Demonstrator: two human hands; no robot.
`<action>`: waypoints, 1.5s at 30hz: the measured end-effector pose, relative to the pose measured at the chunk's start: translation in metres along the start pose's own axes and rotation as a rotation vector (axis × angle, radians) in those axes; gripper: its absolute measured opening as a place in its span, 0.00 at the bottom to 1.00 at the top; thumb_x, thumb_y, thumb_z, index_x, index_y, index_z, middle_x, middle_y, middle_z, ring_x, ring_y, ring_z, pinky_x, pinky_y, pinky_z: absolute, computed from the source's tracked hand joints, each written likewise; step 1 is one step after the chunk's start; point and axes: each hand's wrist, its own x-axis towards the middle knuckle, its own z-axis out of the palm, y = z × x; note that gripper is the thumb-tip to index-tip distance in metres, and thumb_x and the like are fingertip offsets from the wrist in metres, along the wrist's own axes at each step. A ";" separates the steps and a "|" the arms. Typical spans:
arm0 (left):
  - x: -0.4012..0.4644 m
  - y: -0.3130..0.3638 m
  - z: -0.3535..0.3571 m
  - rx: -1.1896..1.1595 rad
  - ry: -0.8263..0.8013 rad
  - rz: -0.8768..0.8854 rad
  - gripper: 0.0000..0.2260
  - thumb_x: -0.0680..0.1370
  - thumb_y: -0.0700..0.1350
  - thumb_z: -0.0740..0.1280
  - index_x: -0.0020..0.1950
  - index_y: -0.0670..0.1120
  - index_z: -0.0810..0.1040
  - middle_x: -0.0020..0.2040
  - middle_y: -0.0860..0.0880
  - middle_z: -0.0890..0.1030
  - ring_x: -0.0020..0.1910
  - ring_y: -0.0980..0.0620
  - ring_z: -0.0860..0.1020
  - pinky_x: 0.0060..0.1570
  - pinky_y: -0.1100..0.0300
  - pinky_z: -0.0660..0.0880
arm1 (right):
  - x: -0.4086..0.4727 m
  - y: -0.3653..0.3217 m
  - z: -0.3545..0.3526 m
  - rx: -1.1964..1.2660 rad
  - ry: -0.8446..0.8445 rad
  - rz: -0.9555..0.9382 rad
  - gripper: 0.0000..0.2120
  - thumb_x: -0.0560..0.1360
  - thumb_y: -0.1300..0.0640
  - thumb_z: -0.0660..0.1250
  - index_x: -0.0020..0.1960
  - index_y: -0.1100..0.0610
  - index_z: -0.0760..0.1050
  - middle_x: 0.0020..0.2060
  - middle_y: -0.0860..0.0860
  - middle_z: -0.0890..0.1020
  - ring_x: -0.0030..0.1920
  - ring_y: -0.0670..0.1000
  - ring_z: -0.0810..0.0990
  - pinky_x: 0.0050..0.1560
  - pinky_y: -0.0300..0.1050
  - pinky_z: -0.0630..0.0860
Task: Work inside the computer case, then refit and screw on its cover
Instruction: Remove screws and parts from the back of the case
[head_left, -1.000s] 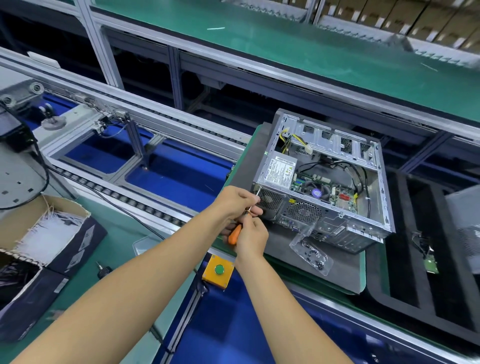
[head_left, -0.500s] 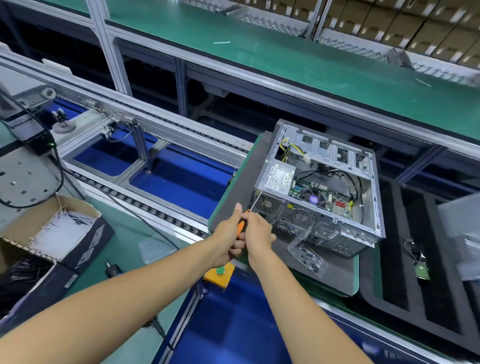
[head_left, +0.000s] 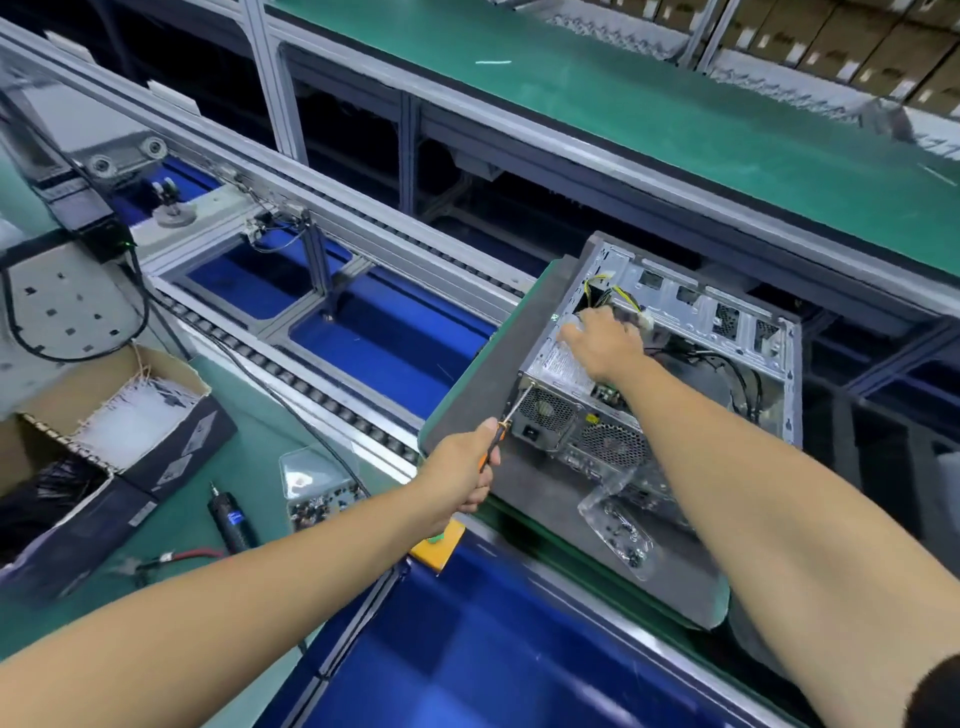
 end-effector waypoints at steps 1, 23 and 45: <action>0.001 0.000 0.000 0.053 0.031 0.029 0.19 0.82 0.60 0.57 0.42 0.46 0.71 0.25 0.50 0.63 0.22 0.51 0.59 0.23 0.64 0.57 | 0.003 0.000 0.007 0.059 -0.001 0.003 0.26 0.83 0.43 0.54 0.73 0.59 0.67 0.70 0.61 0.69 0.70 0.65 0.69 0.66 0.60 0.66; 0.019 -0.015 -0.004 -0.361 -0.054 -0.044 0.15 0.79 0.59 0.70 0.44 0.48 0.73 0.32 0.51 0.69 0.24 0.57 0.62 0.19 0.66 0.57 | 0.015 0.006 0.031 0.007 0.080 -0.039 0.26 0.84 0.44 0.45 0.73 0.57 0.66 0.70 0.61 0.69 0.67 0.61 0.65 0.62 0.56 0.66; 0.019 -0.012 0.013 -0.200 -0.001 0.235 0.06 0.84 0.46 0.64 0.55 0.44 0.76 0.32 0.50 0.72 0.27 0.54 0.70 0.23 0.64 0.67 | 0.013 0.005 0.029 -0.019 0.106 -0.064 0.24 0.85 0.46 0.47 0.74 0.58 0.65 0.70 0.61 0.69 0.68 0.62 0.65 0.60 0.54 0.66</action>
